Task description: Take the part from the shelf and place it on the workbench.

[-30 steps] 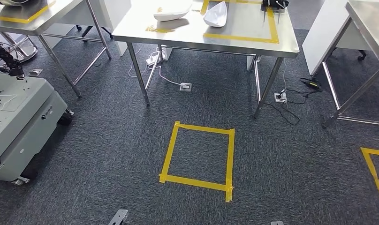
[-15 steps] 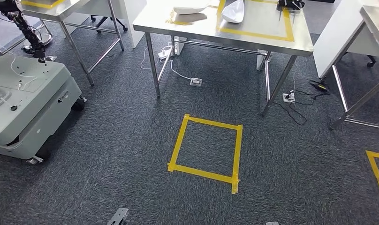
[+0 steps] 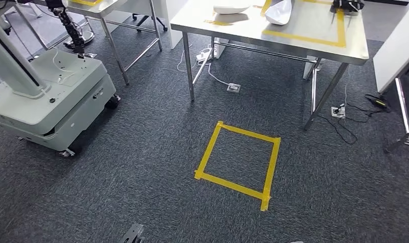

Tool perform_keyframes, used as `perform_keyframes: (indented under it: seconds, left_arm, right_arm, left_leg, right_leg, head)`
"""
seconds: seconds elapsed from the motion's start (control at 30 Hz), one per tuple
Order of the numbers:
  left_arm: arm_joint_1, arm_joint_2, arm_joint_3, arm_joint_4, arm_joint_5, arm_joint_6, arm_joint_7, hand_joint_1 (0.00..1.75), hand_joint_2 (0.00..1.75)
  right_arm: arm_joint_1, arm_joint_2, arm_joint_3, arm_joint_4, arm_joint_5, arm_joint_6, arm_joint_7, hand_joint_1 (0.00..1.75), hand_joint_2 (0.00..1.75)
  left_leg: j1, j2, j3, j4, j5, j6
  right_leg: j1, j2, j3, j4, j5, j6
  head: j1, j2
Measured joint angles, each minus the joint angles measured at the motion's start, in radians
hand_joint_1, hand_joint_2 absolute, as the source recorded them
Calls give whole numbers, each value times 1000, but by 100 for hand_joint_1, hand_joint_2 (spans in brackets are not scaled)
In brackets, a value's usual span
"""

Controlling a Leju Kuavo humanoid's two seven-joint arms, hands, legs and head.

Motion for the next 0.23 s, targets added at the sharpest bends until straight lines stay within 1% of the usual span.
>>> perform_keyframes:
  seconds: [0.03,0.07,0.1,0.13,0.17,0.2,0.23]
  left_arm:
    - [0,0,0,0,0,0,0,0,0]
    - [1,0,0,0,0,0,1,0,0]
    - [2,0,0,0,-1,2,4,0,0]
    - [2,0,0,0,-2,6,9,0,0]
    - [1,0,0,0,-3,11,15,0,0]
    - [0,0,0,0,-4,17,21,0,0]
    - [-1,0,0,0,-5,21,24,0,0]
  right_arm:
    - [0,0,0,0,0,1,1,0,0]
    - [-1,0,0,0,0,1,2,0,0]
    - [-1,0,0,0,0,2,2,0,0]
    - [-1,0,0,0,1,3,1,0,0]
    - [-2,0,0,0,1,3,0,0,0]
    - [-2,0,0,0,2,3,0,0,0]
    - [-3,0,0,0,2,3,-1,0,0]
  left_leg:
    - [0,4,-10,36,-13,-3]
    - [1,8,-3,38,-7,-5]
    - [1,14,25,1,14,-5]
    - [2,28,67,-63,40,-5]
    - [-1,48,105,-127,57,-1]
    - [-3,62,133,-176,69,6]
    - [-4,74,147,-201,71,10]
  right_leg:
    - [0,-14,-5,4,1,0]
    - [0,-28,-10,8,1,0]
    - [0,-40,-15,13,1,0]
    - [0,-53,-19,19,1,2]
    - [2,-64,-22,25,-1,6]
    - [4,-73,-25,31,-2,11]
    - [5,-78,-26,34,-3,14]
  head:
    - [0,0]
    - [0,0]
    - [0,0]
    - [0,0]
    - [0,0]
    - [1,0]
    - [1,0]
